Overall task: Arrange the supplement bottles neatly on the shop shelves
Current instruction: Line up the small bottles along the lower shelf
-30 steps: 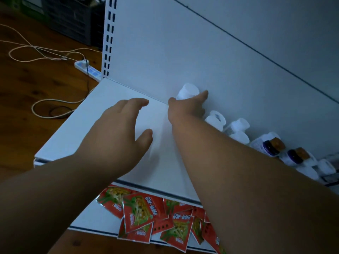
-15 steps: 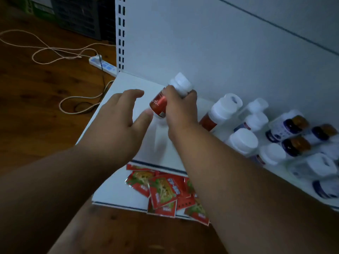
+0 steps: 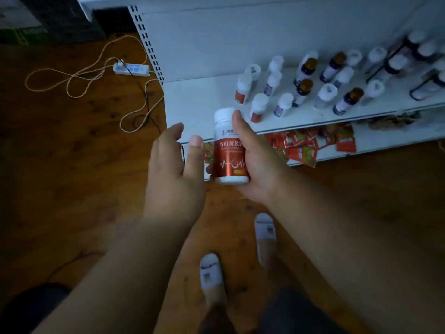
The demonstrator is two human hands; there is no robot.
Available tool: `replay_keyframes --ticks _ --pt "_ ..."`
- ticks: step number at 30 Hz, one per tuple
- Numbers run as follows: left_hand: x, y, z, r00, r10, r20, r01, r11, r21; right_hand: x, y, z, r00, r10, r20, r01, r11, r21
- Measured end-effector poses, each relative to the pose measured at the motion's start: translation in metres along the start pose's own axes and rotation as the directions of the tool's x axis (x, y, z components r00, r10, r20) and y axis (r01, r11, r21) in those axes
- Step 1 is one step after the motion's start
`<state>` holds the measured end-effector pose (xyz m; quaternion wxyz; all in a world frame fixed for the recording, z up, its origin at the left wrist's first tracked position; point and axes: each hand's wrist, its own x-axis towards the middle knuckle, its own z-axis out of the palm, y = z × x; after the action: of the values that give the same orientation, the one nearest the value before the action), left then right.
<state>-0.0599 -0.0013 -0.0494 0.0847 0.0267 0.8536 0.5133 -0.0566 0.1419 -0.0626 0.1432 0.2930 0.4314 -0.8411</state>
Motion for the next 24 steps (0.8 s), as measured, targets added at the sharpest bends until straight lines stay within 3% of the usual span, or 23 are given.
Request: replay_keyframes --ticks 5,10,16,24 --pt "-0.103 0.067 -0.045 0.971 0.056 0.231 -0.084 0.99 0.115 -0.151 0.005 0.017 0.998 -0.033 -0.06 0.041 0.99 0.138" --pt "-0.14 0.154 -0.031 0.884 0.228 0.409 -0.31 0.939 0.147 -0.244 -0.049 -0.011 0.939 -0.251 -0.237 0.282 0.953 0.108" --pt "-0.196 0.254 0.048 0.749 0.377 0.545 -0.512 0.851 0.115 -0.356 -0.114 -0.083 0.786 -0.55 -0.282 0.551 0.83 -0.086" --pt "-0.237 0.386 0.188 0.561 0.55 0.619 -0.684 0.729 -0.028 -0.464 -0.208 -0.203 0.565 -0.735 -0.375 0.629 0.677 -0.381"
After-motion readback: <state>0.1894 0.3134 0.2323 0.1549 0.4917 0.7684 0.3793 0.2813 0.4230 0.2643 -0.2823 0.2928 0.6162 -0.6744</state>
